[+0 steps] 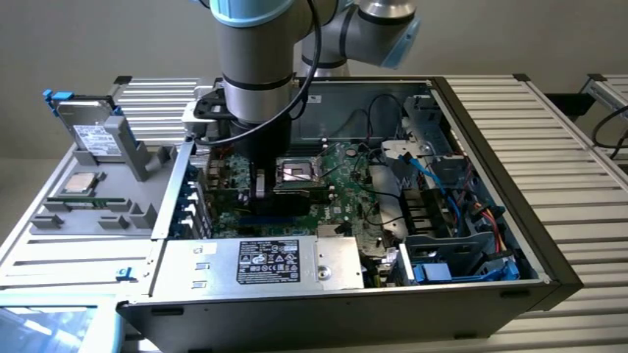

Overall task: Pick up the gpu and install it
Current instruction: 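Insert the gpu into the slot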

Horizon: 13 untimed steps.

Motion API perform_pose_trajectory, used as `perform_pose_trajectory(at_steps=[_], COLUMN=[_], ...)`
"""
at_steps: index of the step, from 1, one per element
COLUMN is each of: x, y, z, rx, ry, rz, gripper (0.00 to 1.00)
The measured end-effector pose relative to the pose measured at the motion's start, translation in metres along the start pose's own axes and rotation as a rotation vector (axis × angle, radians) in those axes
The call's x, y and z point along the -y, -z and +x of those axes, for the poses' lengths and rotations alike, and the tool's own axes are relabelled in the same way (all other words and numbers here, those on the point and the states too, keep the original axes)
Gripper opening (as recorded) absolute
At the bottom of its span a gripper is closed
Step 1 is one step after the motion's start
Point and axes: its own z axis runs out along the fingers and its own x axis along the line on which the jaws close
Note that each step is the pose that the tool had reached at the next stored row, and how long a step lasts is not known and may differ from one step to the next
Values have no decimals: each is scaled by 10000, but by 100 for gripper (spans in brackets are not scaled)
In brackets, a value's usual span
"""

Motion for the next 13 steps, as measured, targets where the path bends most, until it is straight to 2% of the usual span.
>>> perform_pose_trajectory(at_steps=[13], x=[-6], y=[-28], z=[-1], rx=[0], ry=[-1], rz=[0], gripper=[28])
